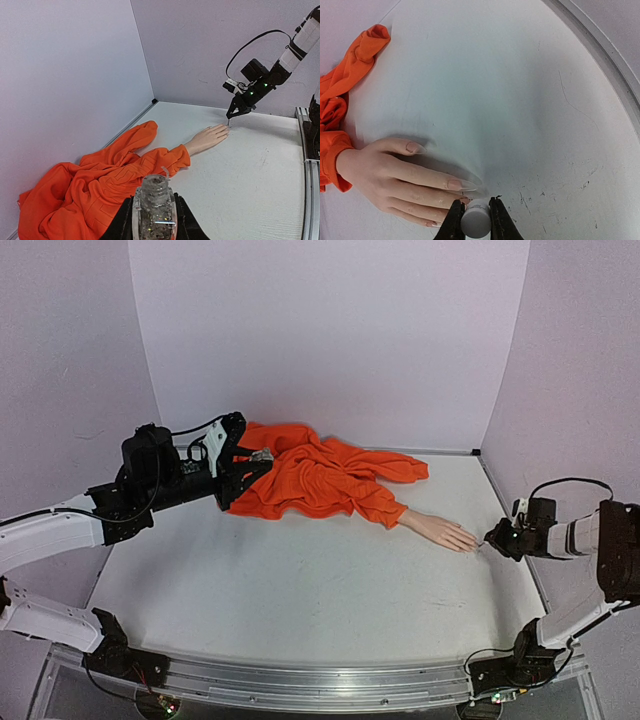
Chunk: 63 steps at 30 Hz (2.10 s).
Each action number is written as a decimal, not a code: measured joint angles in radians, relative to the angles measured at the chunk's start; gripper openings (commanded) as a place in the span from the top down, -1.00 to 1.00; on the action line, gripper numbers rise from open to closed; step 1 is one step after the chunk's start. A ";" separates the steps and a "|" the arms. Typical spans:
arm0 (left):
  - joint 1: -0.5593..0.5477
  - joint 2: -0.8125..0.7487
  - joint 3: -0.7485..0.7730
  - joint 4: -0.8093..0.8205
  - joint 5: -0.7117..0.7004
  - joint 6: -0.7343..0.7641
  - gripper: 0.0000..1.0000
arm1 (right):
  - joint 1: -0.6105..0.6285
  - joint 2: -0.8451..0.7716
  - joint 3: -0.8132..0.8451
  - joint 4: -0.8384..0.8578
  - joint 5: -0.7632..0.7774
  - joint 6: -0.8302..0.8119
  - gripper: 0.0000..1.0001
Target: Paint the nails
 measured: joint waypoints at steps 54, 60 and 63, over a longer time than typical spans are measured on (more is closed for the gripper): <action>0.000 0.000 0.000 0.000 0.000 0.000 1.00 | 0.007 -0.030 -0.008 0.008 -0.034 -0.005 1.00; 0.000 0.000 0.000 0.000 0.000 0.000 1.00 | 0.007 -0.016 -0.008 0.009 -0.034 -0.005 1.00; 0.000 0.000 0.000 0.000 0.000 0.000 1.00 | 0.007 -0.016 -0.008 0.010 -0.034 -0.005 1.00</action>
